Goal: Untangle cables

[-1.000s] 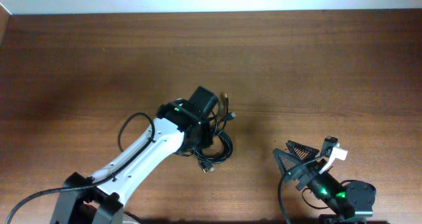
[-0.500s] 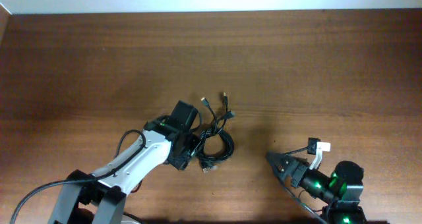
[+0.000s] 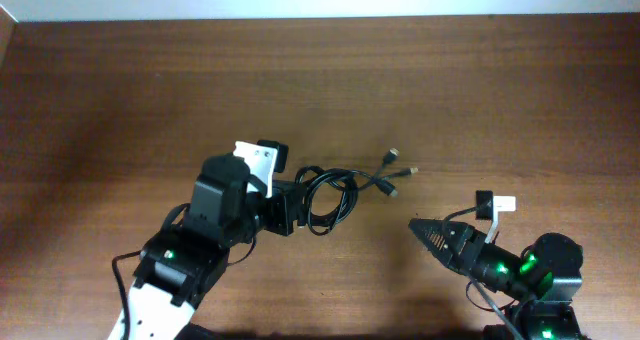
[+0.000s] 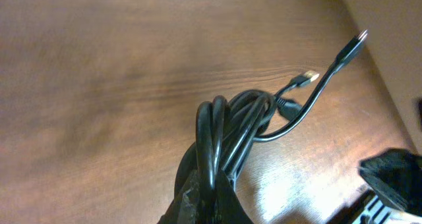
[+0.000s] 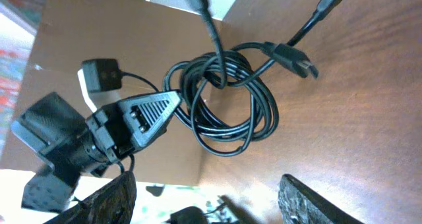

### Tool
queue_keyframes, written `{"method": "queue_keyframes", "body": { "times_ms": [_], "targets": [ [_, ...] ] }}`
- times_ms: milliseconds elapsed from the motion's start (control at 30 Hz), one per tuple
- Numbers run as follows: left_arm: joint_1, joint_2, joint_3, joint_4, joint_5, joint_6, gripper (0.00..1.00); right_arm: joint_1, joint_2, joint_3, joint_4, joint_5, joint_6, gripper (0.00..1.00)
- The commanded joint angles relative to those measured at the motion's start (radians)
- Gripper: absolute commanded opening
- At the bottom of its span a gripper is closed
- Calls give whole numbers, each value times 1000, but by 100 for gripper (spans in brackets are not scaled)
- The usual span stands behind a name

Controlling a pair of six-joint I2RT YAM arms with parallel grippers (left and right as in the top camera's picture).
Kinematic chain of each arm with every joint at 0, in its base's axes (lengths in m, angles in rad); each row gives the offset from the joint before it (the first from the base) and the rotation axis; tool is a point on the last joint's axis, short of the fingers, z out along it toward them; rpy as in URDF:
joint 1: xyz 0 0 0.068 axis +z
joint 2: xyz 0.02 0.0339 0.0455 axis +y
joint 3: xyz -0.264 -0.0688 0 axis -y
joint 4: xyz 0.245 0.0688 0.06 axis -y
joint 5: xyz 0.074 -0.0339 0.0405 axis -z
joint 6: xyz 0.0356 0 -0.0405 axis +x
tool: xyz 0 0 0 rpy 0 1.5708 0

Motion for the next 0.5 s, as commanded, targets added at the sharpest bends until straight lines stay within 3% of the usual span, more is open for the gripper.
{"method": "queue_keyframes", "body": {
  "times_ms": [0, 67, 200, 333, 400, 467],
  "targets": [
    [-5, -48, 21, 72, 205, 254, 0, 132, -4, 15, 4, 20, 132, 68],
    [-5, -30, 21, 99, 214, 280, 0, 269, -4, 15, 61, 100, 183, 67],
    [-6, 41, 21, 173, 372, 280, 0, 589, -3, 15, 269, 593, 340, 67],
    [-6, 48, 21, 195, 621, 333, 0, 675, 46, 15, 290, 914, 419, 64],
    [-6, 48, 21, 213, 742, 359, 0, 675, 124, 15, 294, 1011, 421, 55],
    [-6, 48, 21, 214, 858, 420, 0, 675, 209, 15, 354, 1016, 423, 19]
  ]
}}
